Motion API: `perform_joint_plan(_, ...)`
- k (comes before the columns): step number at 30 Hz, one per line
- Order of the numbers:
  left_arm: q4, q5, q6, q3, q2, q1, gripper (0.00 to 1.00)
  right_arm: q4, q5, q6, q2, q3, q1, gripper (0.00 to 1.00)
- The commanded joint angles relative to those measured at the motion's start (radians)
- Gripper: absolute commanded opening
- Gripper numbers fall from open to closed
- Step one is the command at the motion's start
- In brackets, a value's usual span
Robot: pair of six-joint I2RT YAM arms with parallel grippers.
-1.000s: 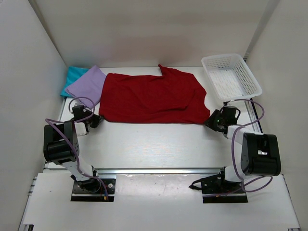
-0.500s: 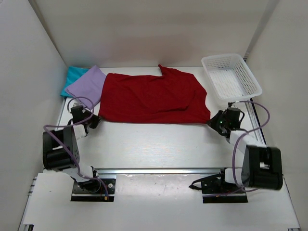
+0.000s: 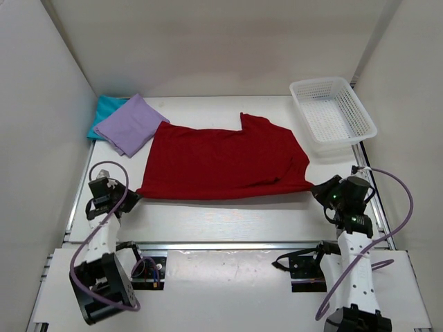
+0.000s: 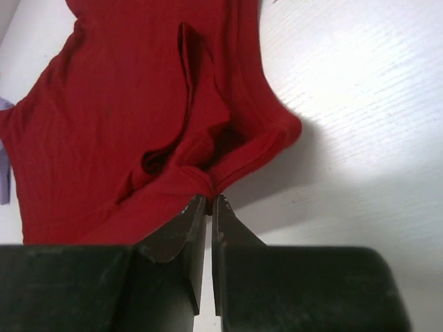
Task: Fold and stack the t-shirts
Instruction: Fold the flattened tshirt in 1/3 of the way
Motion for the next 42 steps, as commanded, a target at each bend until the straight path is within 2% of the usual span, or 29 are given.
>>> perform_joint_plan(1, -0.192, -0.077, 0.091, 0.017, -0.100, -0.076, 0.00, -0.204, 0.123, -0.030, -0.050, 0.076, 0.058, 0.00)
perform_joint_plan(2, -0.219, -0.073, 0.077, 0.021, -0.119, -0.115, 0.00, -0.230, 0.147, -0.011, -0.068, 0.087, 0.106, 0.00)
perform_joint_plan(4, -0.275, -0.076, 0.066, 0.047, -0.117, -0.122, 0.00, -0.252, 0.182, -0.037, -0.091, 0.111, 0.129, 0.02)
perform_joint_plan(6, -0.287, -0.054, 0.068, 0.052, -0.104, -0.116, 0.08, -0.308, 0.211, -0.056, -0.082, 0.131, 0.138, 0.16)
perform_joint_plan(7, -0.287, -0.032, 0.060, 0.049, -0.102, -0.098, 0.16, -0.318, 0.231, -0.056, -0.074, 0.139, 0.146, 0.18)
perform_joint_plan(8, -0.275, -0.016, 0.054, 0.047, -0.098, -0.087, 0.28, -0.313, 0.234, -0.059, -0.085, 0.140, 0.164, 0.25)
perform_joint_plan(9, -0.261, 0.004, 0.043, 0.046, -0.096, -0.081, 0.32, -0.307, 0.238, -0.074, -0.088, 0.148, 0.172, 0.31)
perform_joint_plan(11, -0.249, 0.013, 0.040, 0.070, -0.088, -0.065, 0.49, -0.286, 0.244, -0.111, -0.074, 0.171, 0.166, 0.33)
perform_joint_plan(13, -0.232, -0.013, 0.034, 0.093, -0.087, -0.071, 0.52, -0.275, 0.212, -0.155, -0.028, 0.180, 0.164, 0.34)
perform_joint_plan(15, -0.186, 0.002, 0.031, 0.099, -0.097, -0.070, 0.53, -0.214, 0.126, -0.155, 0.015, 0.168, 0.183, 0.31)
perform_joint_plan(17, -0.103, 0.044, 0.005, 0.077, -0.119, -0.116, 0.49, -0.118, 0.091, -0.102, 0.041, 0.104, 0.233, 0.22)
perform_joint_plan(18, -0.042, 0.050, -0.003, 0.061, -0.133, -0.158, 0.46, -0.055, 0.089, -0.091, 0.064, 0.085, 0.287, 0.11)
perform_joint_plan(20, 0.030, 0.045, -0.026, 0.041, -0.147, -0.225, 0.40, 0.032, 0.138, -0.048, 0.124, 0.044, 0.420, 0.00)
perform_joint_plan(21, 0.067, 0.038, -0.033, 0.037, -0.150, -0.257, 0.32, 0.084, 0.152, -0.048, 0.163, 0.032, 0.448, 0.00)
perform_joint_plan(23, 0.135, 0.009, -0.047, 0.030, -0.140, -0.303, 0.30, 0.166, 0.172, -0.040, 0.231, 0.018, 0.499, 0.00)
perform_joint_plan(26, 0.204, -0.060, -0.056, 0.040, -0.099, -0.421, 0.23, 0.289, 0.100, -0.043, 0.338, 0.008, 0.468, 0.00)
perform_joint_plan(29, 0.282, -0.120, -0.067, 0.081, -0.001, -0.575, 0.25, 0.371, 0.095, -0.063, 0.459, 0.013, 0.461, 0.00)
perform_joint_plan(34, 0.396, -0.191, -0.089, 0.090, 0.134, -0.746, 0.28, 0.441, 0.090, -0.073, 0.551, 0.016, 0.476, 0.00)
perform_joint_plan(42, 0.500, -0.180, -0.084, 0.049, 0.263, -0.837, 0.28, 0.521, 0.077, -0.079, 0.696, 0.062, 0.487, 0.00)
